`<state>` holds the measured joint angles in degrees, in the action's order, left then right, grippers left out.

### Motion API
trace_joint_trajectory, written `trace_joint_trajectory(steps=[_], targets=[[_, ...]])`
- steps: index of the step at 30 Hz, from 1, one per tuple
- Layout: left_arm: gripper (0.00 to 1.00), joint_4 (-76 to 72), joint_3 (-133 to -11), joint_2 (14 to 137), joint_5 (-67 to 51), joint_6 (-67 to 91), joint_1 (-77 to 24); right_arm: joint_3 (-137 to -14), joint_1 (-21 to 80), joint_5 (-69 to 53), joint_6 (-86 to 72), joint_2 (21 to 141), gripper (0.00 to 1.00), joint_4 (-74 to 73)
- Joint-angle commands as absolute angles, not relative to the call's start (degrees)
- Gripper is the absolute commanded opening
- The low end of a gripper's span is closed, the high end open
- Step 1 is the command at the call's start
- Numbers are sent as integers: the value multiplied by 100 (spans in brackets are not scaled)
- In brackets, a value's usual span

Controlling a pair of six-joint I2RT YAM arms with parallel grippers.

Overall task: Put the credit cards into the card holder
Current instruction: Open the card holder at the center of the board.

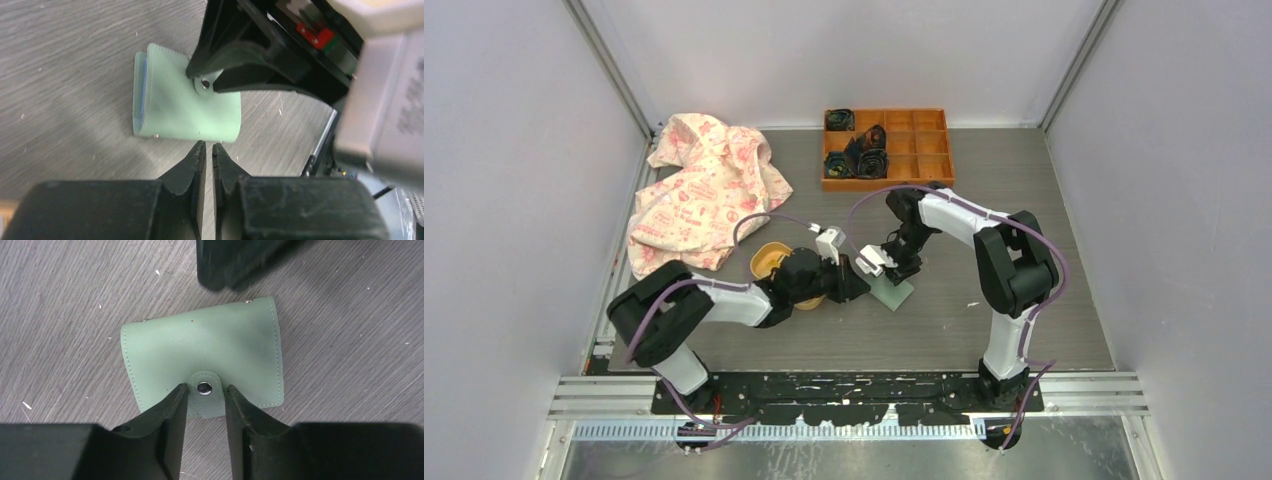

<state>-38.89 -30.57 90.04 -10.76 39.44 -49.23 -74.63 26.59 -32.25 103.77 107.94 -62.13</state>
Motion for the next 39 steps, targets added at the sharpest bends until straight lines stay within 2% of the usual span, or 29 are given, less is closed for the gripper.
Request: trace_joint_trajectory(steps=[1,7,10,11,18,19,23,25,33,39], targets=[[9,-4687,-3455,9644,-1167,4257,-4948,-7463,2707,-2900,10257,10914,34,-6176],[4,-4860,-3717,10394,-1152,4516,-4953,-7172,2714,-2938,10240,10712,19,-5994],[2,-4758,-3772,10552,-1066,4597,-4949,-7079,2715,-3047,10189,10584,4,-5958],[2,-4668,-3787,10581,-1010,4609,-4948,-7049,2715,-3115,10145,10531,1,-5946],[4,-4500,-3643,10359,-808,4543,-4949,-7078,2515,-4165,9133,9969,1,-5886],[7,-4458,-3632,10251,-809,4528,-4948,-7091,2457,-4361,8755,9893,1,-5851],[31,-4061,-3589,9699,-843,4456,-4950,-6872,2305,-4806,7831,9486,1,-5584],[39,-3989,-3477,9420,-911,4439,-4953,-6687,2287,-4845,7355,9326,1,-5339],[62,-4496,-2890,8873,-994,4485,-5356,-6519,1942,-5601,5986,9103,1,-4806],[73,-4989,-2677,9021,-763,4558,-5480,-6403,1925,-5591,5695,9151,1,-4570]])
